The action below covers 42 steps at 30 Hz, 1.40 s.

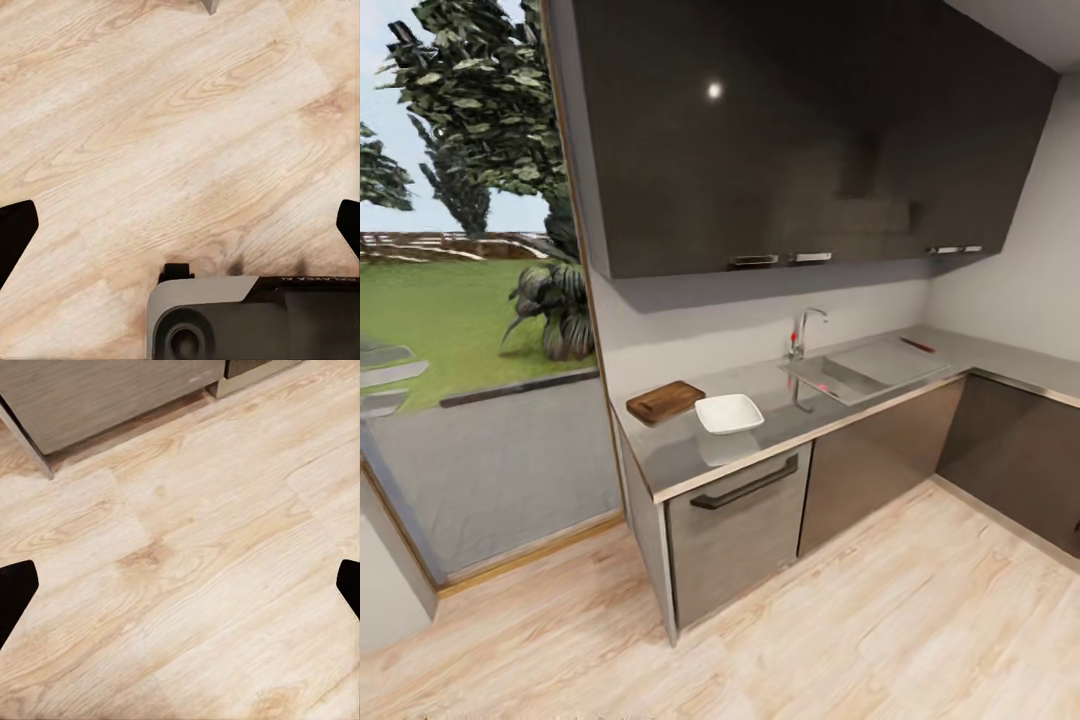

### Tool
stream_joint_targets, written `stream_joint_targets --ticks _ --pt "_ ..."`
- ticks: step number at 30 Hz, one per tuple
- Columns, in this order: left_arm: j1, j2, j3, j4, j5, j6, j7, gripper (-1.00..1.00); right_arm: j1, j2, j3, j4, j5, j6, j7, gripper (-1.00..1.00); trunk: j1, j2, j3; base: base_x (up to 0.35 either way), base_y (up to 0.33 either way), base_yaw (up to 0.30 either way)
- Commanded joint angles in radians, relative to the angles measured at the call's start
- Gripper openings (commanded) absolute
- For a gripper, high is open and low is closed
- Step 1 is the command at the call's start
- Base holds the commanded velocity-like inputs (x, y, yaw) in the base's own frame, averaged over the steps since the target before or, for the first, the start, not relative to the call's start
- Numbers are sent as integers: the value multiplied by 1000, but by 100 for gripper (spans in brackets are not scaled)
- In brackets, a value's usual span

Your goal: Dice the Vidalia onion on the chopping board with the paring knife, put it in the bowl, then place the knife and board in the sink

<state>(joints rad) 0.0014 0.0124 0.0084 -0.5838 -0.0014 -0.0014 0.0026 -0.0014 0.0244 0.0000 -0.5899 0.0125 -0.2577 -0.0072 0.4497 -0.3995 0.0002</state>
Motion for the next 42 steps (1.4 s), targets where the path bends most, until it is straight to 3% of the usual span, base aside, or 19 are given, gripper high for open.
stream_joint_targets --ticks 1,42 --pt "0 0 1 -1 0 0 0 100 0 0 0 1 1 -3 -1 100 0 -1 0 0 -337 226" --pt "0 0 1 1 -2 -17 0 100 0 0 0 1 1 -3 -1 100 0 -1 0 0 -339 241"
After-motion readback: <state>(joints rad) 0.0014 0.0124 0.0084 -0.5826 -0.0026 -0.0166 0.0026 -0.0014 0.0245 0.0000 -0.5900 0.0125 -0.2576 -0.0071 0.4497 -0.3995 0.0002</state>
